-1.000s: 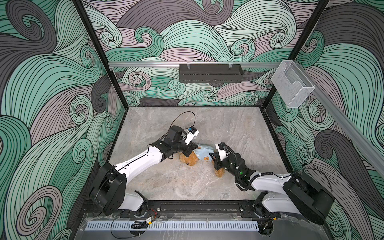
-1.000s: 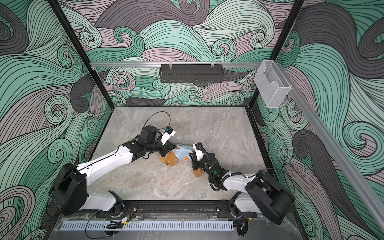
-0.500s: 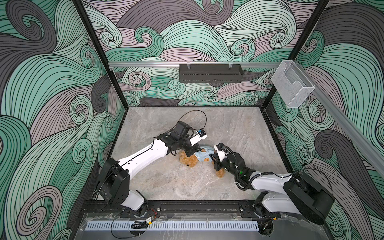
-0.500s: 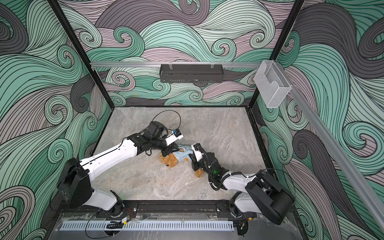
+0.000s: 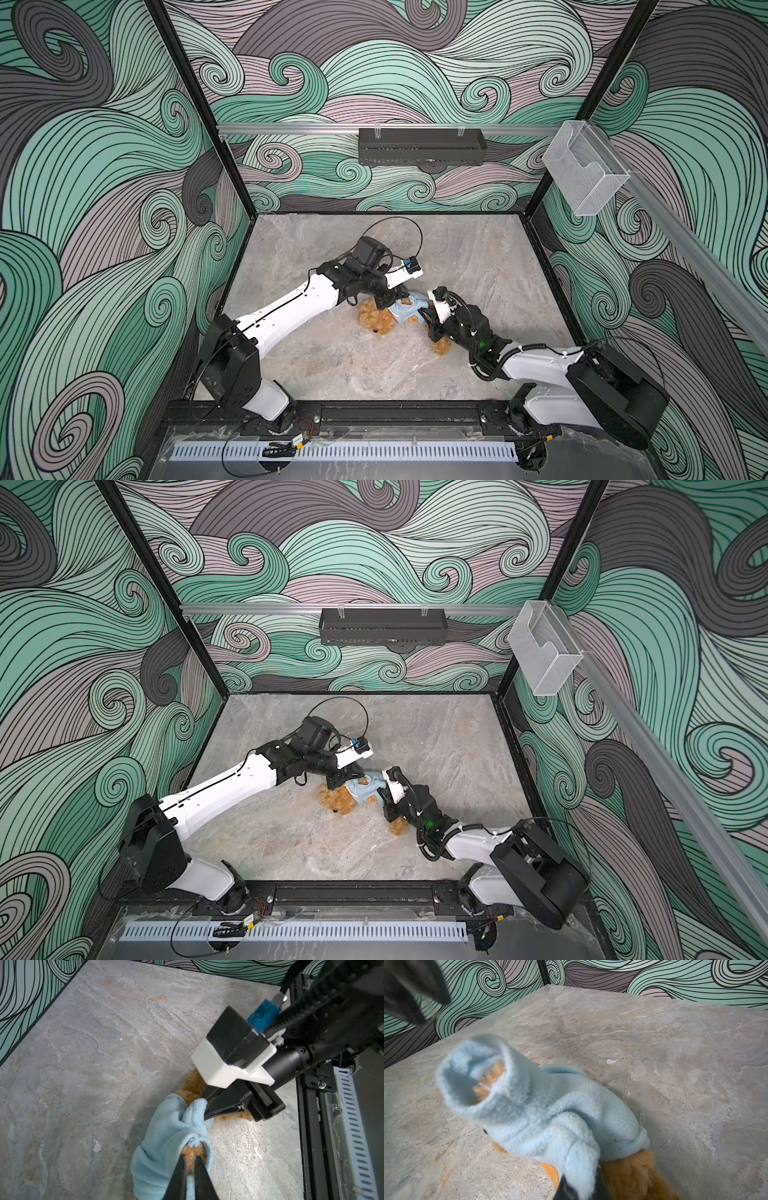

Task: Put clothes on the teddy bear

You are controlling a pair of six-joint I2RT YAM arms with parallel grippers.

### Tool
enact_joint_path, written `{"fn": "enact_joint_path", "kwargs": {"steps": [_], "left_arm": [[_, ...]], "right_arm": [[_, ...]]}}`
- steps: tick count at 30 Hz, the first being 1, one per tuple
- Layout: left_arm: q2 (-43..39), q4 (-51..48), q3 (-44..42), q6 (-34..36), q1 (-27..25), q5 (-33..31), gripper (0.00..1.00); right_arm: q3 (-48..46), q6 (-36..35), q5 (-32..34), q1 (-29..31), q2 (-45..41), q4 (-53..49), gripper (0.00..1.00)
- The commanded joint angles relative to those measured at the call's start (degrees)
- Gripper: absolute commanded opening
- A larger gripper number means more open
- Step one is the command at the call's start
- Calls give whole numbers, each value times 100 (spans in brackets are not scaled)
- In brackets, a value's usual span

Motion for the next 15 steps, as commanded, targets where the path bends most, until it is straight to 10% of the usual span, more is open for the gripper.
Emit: {"fn": "enact_joint_path", "kwargs": {"steps": [1, 15], "left_arm": [[275, -398, 261, 259, -55, 147, 13], [747, -940, 519, 677, -123, -150, 25]], "right_arm": [[-26, -6, -1, -28, -3, -321, 0], [-13, -24, -9, -20, 11, -326, 0]]}}
